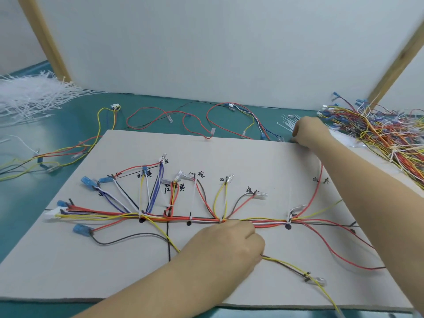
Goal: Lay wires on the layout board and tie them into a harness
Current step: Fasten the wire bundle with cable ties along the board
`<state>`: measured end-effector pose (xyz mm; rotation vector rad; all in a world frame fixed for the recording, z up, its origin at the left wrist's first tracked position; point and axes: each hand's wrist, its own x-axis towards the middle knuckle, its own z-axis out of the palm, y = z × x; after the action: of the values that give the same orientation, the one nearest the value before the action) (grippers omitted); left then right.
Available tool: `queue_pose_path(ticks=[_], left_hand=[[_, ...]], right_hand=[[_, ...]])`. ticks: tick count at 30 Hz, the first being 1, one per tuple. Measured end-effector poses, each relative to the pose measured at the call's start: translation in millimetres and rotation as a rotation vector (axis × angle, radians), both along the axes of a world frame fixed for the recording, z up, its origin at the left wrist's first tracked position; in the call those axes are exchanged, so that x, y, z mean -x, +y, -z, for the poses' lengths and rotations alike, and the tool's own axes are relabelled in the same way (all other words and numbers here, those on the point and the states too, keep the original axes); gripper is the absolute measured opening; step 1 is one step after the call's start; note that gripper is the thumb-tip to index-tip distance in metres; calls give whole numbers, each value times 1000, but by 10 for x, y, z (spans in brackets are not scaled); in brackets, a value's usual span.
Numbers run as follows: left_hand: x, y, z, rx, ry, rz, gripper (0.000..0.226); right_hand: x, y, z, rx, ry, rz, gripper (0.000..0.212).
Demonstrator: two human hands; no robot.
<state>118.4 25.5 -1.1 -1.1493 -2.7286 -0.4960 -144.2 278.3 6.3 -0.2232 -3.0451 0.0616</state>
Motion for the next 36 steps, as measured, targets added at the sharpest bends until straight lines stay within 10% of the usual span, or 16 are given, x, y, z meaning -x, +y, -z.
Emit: queue_pose_path(ticks=[7,17,27,36], left_hand=[[-105,33,-37,192,106,-9,24],[-21,-72,-151,197,-290,-5,17],[-18,-117,-172,66,-309,0,9],[41,-119,-190,21,-412,-28,10]], right_hand=[[-9,-73,57,90,48,21,16],[-1000,-523,-635,1064,-8,-240,34],[-2691,-266,-633,401,59,-775,19],[-2985,-73,-237,401,-308,-696,43]])
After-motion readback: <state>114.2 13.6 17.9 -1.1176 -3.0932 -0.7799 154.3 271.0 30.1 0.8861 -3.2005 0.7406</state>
